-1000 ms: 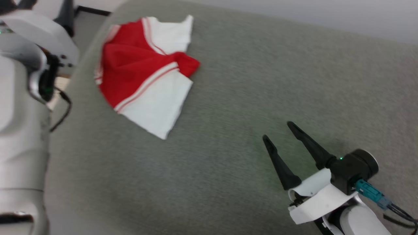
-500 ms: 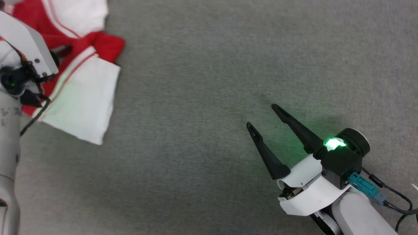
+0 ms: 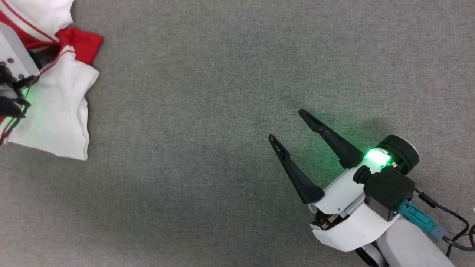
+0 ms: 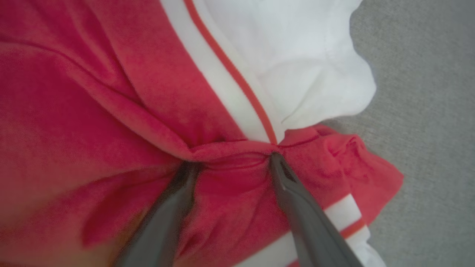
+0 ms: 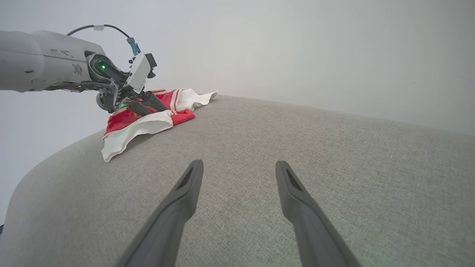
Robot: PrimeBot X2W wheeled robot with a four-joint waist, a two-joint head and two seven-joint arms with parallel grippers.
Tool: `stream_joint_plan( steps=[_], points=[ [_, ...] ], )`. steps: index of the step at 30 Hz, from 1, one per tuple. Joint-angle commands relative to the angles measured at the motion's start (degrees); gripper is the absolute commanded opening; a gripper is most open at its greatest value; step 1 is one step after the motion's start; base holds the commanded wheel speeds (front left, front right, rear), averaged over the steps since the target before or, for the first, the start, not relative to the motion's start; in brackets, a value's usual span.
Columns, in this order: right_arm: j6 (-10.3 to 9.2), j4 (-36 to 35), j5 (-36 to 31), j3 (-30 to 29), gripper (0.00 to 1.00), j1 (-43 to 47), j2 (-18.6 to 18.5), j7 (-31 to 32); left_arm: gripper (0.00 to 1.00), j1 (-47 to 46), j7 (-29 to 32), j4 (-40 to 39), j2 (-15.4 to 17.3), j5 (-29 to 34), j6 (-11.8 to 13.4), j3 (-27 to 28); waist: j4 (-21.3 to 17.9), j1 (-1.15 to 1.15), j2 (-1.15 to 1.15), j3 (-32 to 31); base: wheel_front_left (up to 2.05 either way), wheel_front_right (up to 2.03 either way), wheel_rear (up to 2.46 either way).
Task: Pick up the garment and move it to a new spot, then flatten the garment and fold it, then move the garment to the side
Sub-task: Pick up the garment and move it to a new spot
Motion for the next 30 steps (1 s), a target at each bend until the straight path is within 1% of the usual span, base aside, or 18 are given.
stream_joint_plan(
  steps=[1,3,6,8,13,16,19,20,21,23,27,30],
  points=[
    [-0.04,-0.63,-0.31,0.11,1.00,-0.11,0.13,0.27,0.00,5.92,1.80,2.49,-5.70,-1.11,0.08,-2.14,-0.10,0.00,0.00,0.22,0.00,0.00,0.00],
    [-0.04,-1.17,-0.38,-0.04,1.00,0.02,0.13,0.40,0.00,6.67,1.74,1.88,-5.67,-1.81,0.08,-2.92,0.00,0.00,0.00,0.10,0.00,0.00,0.00],
    [-0.04,-1.22,-0.45,-0.37,1.00,0.12,0.02,0.72,0.00,6.55,-1.34,0.61,-4.48,-2.16,0.06,-3.63,0.34,0.00,0.00,-0.43,0.00,0.00,0.00],
    [-0.04,-0.78,-0.29,-0.47,1.00,0.31,0.01,0.62,0.00,6.06,-4.44,-0.49,-3.80,-2.52,0.07,-3.98,0.55,0.00,0.00,-1.23,0.00,0.00,0.00],
    [-0.04,1.12,0.81,-1.39,1.00,1.33,0.54,-0.57,0.00,4.78,-13.30,-4.71,-1.82,-1.83,0.02,-6.91,0.77,0.00,0.00,-5.21,0.00,0.00,0.00],
    [-0.04,2.57,1.39,-2.86,1.00,2.43,1.24,-1.43,0.00,4.31,-16.79,-7.55,-0.76,-2.26,-0.05,-9.52,0.72,0.00,0.00,-8.21,0.00,0.00,0.00],
    [-0.04,3.78,1.67,-4.46,1.00,3.62,2.41,-2.36,0.00,3.98,-18.11,-11.11,0.50,-3.26,0.07,-13.20,0.17,0.00,0.00,-10.75,0.00,0.00,0.00],
    [-0.04,4.16,1.83,-4.90,1.00,3.94,2.77,-2.66,0.00,3.58,-18.14,-12.45,0.63,-3.64,0.07,-14.60,-0.16,0.00,0.00,-11.41,0.00,0.00,0.00],
    [-0.04,4.16,1.83,-4.90,1.00,3.94,2.77,-2.66,0.00,3.58,-18.14,-12.45,0.63,-3.64,0.07,-14.60,-0.16,0.00,0.00,-11.41,0.00,0.00,0.00],
    [-0.04,4.70,1.97,-6.00,1.00,4.63,3.41,-3.18,0.00,2.24,-17.98,-15.53,0.77,-4.39,0.07,-17.60,-1.03,0.00,0.00,-12.36,0.00,0.00,0.00],
    [-0.04,5.53,2.18,-8.38,1.00,5.65,4.88,-4.19,0.00,-0.58,-16.63,-22.18,0.56,-5.88,0.07,-23.98,-3.30,0.00,0.00,-13.22,0.00,0.00,0.00],
    [-0.04,6.10,2.47,-9.87,1.00,6.42,6.09,-4.74,0.00,-2.96,-16.34,-26.61,-1.07,-6.54,0.07,-29.11,-5.56,0.00,0.00,-13.50,0.00,0.00,0.00]
  ],
)
